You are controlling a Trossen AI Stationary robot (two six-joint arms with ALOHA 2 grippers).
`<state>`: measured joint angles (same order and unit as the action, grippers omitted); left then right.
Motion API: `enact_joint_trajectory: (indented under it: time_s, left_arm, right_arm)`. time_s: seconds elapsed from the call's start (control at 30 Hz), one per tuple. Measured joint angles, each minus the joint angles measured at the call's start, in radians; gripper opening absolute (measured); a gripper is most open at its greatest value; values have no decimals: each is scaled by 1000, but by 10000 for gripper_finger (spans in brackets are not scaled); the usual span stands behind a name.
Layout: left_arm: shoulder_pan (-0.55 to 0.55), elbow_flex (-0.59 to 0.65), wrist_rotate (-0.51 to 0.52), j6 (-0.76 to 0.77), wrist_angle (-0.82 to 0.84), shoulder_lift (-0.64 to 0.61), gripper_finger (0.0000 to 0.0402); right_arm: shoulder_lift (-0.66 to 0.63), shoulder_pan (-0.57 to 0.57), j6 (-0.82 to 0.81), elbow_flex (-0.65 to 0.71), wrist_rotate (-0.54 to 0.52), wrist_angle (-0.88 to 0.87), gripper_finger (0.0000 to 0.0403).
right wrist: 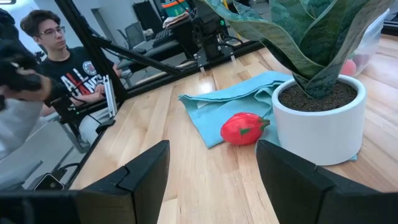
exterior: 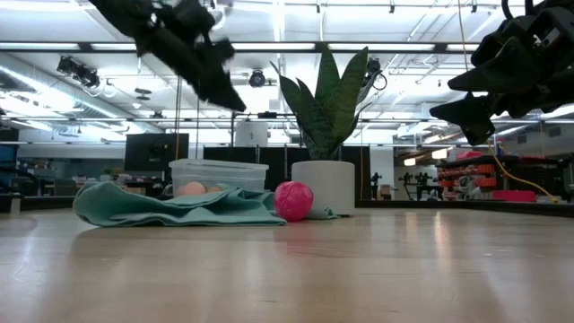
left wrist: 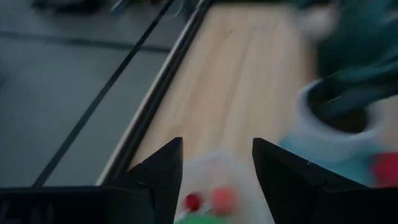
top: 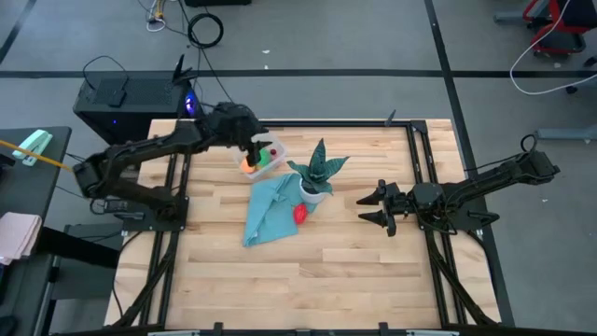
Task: Pick and placing Produce into tupperware
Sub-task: Put the dragonfruit into the transparent bin
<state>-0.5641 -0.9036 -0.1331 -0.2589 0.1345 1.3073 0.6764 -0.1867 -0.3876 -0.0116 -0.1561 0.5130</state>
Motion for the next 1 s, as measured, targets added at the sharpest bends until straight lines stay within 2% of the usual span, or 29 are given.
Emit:
enact_joint_trajectory:
  time_s: [0.1, 0.2, 0.37, 0.57, 0.73, 0.87, 1.0]
  left_arm:
    - [63, 0, -45, 33, 20, -76, 190]
    - [160, -1, -43, 40, 63, -119, 183]
    - [369, -1, 71, 98, 81, -106, 178]
    - [622, 0, 292, 186, 74, -17, 178]
    - [777, -1, 480, 221, 40, 99, 174]
    - [845, -1, 540, 145, -4, 223, 172]
    - [849, 0, 569, 119, -45, 314, 179]
  right_arm:
    - [0, 0, -1, 0, 0, 0, 246]
    - [0, 0, -2, 0, 0, 0, 246]
    - [0, 0, -2, 0, 0, 0, 246]
    - [0, 0, -6, 0, 0, 1, 246]
    - [0, 0, -6, 0, 0, 0, 246]
    - [0, 0, -6, 0, 0, 0, 246]
    - [0, 0, -6, 0, 0, 1, 246]
